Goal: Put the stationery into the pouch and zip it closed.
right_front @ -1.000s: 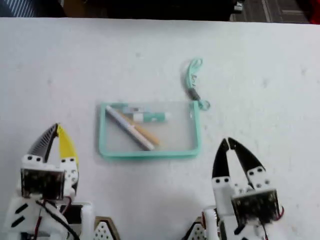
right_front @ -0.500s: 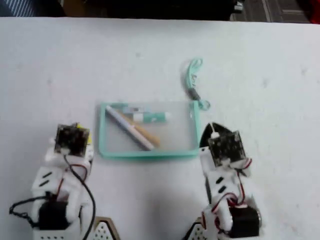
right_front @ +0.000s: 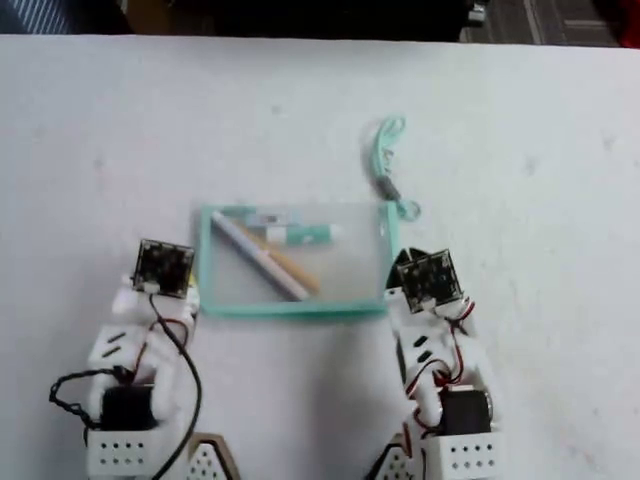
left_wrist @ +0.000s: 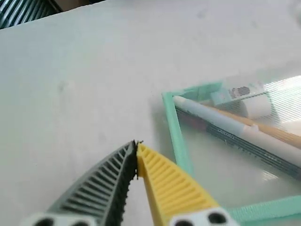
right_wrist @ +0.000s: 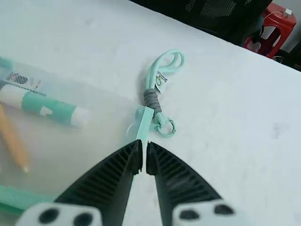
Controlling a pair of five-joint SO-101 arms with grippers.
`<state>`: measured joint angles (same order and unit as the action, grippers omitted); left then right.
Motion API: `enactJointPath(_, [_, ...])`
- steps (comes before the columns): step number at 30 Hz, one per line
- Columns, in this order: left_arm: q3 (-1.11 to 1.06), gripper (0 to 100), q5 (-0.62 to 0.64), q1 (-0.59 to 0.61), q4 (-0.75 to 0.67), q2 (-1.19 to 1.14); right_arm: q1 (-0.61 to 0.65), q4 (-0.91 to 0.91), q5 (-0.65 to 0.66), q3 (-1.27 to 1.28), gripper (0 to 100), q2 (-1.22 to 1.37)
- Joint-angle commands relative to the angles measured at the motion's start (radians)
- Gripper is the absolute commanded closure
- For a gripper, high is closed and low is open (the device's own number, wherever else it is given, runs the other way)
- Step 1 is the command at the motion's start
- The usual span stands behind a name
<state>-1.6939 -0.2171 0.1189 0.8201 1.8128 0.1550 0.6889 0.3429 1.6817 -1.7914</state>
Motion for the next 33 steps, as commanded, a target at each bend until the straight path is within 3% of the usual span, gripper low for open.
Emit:
enactJointPath(1, [0.000, 98, -0.006, 0.005, 0.055, 0.012, -0.008, 0.016, 0.005, 0.009, 98.1, -0.001])
enactJointPath(10, [0.000, 98, -0.006, 0.005, 0.400, 0.012, -0.008, 0.579, 0.003, 0.009, 98.1, -0.007])
enactJointPath(12, [0.000, 98, -0.005, 0.002, 0.474, 0.012, -0.008, 0.579, 0.003, 0.009, 98.1, -0.008])
enactJointPath(33, [0.000, 98, -0.005, 0.004, 0.465, 0.012, -0.007, 0.579, 0.003, 0.009, 98.1, -0.008])
